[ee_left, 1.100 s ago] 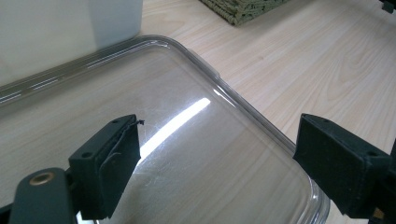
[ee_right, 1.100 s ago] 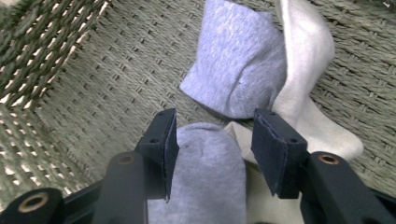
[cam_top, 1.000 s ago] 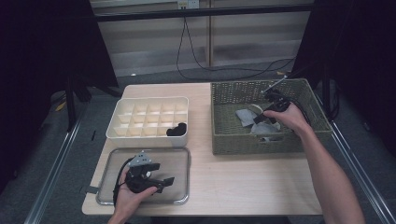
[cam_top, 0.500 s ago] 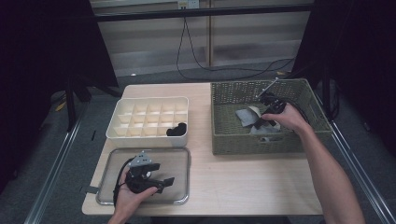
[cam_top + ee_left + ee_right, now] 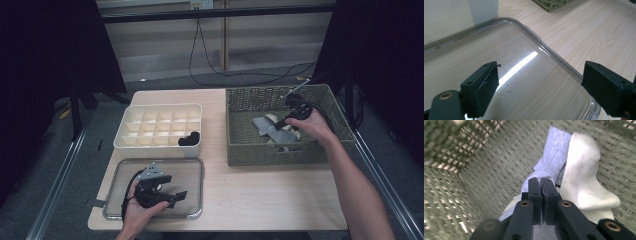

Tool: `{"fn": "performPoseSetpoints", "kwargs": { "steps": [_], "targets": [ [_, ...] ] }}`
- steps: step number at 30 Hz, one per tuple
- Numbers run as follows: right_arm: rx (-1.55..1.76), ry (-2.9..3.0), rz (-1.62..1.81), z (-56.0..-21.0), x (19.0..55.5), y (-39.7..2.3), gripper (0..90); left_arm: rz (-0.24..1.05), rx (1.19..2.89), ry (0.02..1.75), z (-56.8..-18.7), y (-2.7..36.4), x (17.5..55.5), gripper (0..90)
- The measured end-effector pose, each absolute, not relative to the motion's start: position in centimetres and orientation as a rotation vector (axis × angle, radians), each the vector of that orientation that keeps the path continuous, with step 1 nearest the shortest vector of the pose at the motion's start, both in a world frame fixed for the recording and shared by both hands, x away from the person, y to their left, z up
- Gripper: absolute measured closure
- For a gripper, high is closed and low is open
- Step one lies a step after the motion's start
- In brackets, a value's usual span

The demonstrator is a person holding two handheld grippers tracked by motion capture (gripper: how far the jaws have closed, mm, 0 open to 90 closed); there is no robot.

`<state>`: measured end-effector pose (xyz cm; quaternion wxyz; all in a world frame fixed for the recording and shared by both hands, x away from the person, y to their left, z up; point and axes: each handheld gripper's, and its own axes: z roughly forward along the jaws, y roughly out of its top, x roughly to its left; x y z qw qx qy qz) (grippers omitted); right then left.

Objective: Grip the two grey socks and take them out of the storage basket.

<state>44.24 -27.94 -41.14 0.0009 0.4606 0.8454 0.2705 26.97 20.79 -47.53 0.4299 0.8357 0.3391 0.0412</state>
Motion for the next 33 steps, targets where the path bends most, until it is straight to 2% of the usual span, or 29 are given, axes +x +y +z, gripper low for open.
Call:
{"fn": "performPoseSetpoints", "kwargs": {
  "steps": [11, 33],
  "targets": [
    [1.441, 2.481, 1.115, -38.3, 42.8, -29.5, 87.4, 0.104, 2.087, 0.836, -47.4, 20.6, 26.7, 13.8],
    [1.379, 2.301, 1.406, -35.8, 41.1, -29.8, 87.2, 0.091, 2.096, 0.825, -47.5, 20.2, 26.6, 14.0]
  ]
}}
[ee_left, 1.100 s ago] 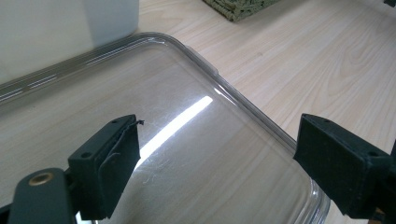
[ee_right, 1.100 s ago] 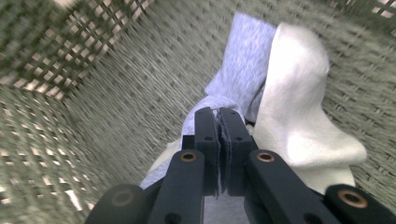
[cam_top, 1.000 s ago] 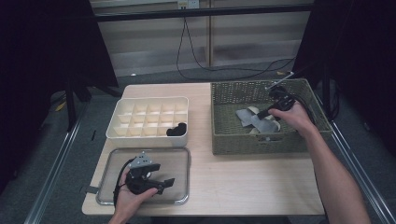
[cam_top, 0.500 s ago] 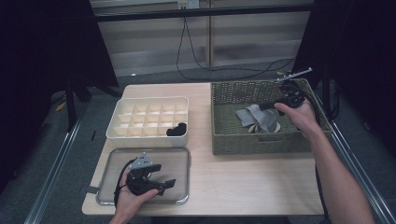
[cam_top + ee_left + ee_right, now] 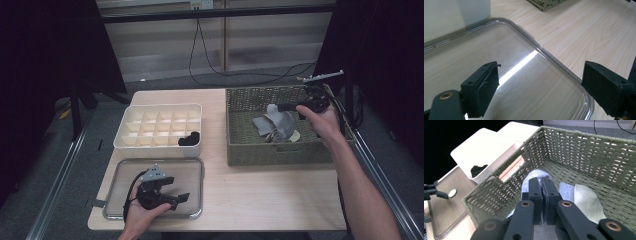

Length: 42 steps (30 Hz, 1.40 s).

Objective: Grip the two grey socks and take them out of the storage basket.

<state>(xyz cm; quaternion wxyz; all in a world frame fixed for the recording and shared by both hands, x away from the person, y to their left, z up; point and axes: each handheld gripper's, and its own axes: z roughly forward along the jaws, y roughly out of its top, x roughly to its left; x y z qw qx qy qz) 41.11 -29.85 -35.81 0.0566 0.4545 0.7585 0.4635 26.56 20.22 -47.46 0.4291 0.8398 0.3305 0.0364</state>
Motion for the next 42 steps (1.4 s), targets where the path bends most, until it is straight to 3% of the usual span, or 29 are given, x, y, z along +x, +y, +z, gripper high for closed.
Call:
{"fn": "performPoseSetpoints", "kwargs": {
  "steps": [42],
  "targets": [
    [1.208, 2.141, 1.668, -31.5, 37.6, -29.3, 87.3, 0.086, 2.091, 0.821, -47.5, 19.9, 26.6, 13.9]
  ]
}}
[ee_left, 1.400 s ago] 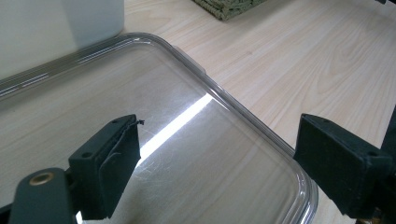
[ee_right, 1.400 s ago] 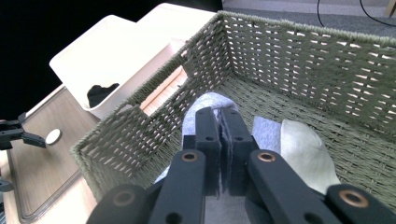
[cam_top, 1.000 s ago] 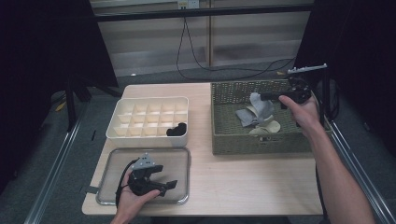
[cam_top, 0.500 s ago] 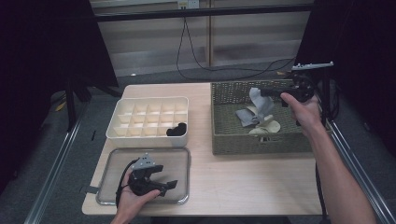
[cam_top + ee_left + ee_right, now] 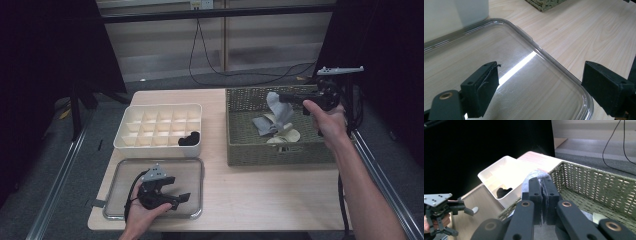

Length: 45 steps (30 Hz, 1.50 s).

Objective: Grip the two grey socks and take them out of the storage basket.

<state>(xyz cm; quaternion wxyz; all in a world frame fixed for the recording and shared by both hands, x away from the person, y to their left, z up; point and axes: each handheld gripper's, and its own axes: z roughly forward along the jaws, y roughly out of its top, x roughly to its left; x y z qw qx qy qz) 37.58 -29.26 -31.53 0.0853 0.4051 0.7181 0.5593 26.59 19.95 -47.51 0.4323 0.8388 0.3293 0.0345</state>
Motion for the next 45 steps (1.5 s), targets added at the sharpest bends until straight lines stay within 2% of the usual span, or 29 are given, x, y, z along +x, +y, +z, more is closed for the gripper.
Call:
{"fn": "performPoseSetpoints", "kwargs": {
  "steps": [22, 37, 45],
  "targets": [
    [1.118, 2.091, 1.75, -29.2, 33.4, -29.0, 87.4, 0.084, 2.086, 0.811, -47.4, 19.4, 26.7, 14.7],
    [1.078, 2.055, 1.781, -29.7, 28.8, -29.8, 87.4, 0.082, 2.073, 0.812, -47.2, 18.9, 26.7, 14.6],
    [1.097, 2.085, 1.751, -31.3, 26.6, -29.9, 87.4, 0.08, 2.075, 0.793, -47.1, 18.1, 26.4, 14.9]
  ]
}}
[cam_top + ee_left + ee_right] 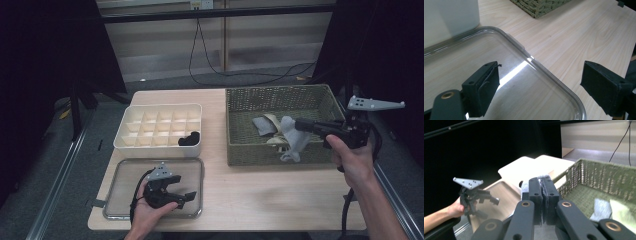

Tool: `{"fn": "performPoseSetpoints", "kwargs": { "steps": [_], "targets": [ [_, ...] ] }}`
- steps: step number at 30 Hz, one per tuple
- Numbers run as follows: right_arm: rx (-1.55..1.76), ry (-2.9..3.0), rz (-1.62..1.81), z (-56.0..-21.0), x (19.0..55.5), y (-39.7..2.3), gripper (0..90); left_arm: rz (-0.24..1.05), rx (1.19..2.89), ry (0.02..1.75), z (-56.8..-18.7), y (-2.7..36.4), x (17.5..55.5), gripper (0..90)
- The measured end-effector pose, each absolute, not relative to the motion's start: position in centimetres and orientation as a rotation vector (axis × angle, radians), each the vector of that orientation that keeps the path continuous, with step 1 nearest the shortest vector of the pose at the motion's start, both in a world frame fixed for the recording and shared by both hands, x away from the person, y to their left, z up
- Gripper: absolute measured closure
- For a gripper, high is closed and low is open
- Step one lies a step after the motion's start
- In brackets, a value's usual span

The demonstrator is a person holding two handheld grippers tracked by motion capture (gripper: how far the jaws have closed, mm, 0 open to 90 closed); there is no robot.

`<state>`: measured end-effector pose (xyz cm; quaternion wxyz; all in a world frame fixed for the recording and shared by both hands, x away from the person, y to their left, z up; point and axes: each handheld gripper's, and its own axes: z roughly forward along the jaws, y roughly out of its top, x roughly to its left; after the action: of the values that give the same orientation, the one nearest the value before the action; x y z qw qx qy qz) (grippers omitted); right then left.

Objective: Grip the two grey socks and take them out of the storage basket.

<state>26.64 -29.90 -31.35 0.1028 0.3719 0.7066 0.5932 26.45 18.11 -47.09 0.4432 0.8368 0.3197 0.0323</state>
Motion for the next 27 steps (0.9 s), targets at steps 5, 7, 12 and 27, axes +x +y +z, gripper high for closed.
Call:
{"fn": "performPoseSetpoints", "kwargs": {
  "steps": [5, 7, 12, 27],
  "targets": [
    [1.111, 2.129, 1.743, -33.8, 25.4, -29.2, 87.4, 0.072, 2.087, 0.772, -47.1, 17.3, 26.4, 15.6],
    [1.114, 2.136, 1.743, -34.2, 25.3, -29.1, 87.4, 0.071, 2.09, 0.766, -47.0, 17.1, 26.4, 15.7],
    [1.134, 2.179, 1.739, -36.5, 24.7, -28.5, 87.4, 0.065, 2.077, 0.758, -46.9, 16.5, 26.3, 16.1],
    [1.185, 2.38, 1.639, -43.1, 25.4, -25.4, 87.4, 0.061, 2.117, 0.698, -46.8, 14.6, 26.6, 22.8]
  ]
}}
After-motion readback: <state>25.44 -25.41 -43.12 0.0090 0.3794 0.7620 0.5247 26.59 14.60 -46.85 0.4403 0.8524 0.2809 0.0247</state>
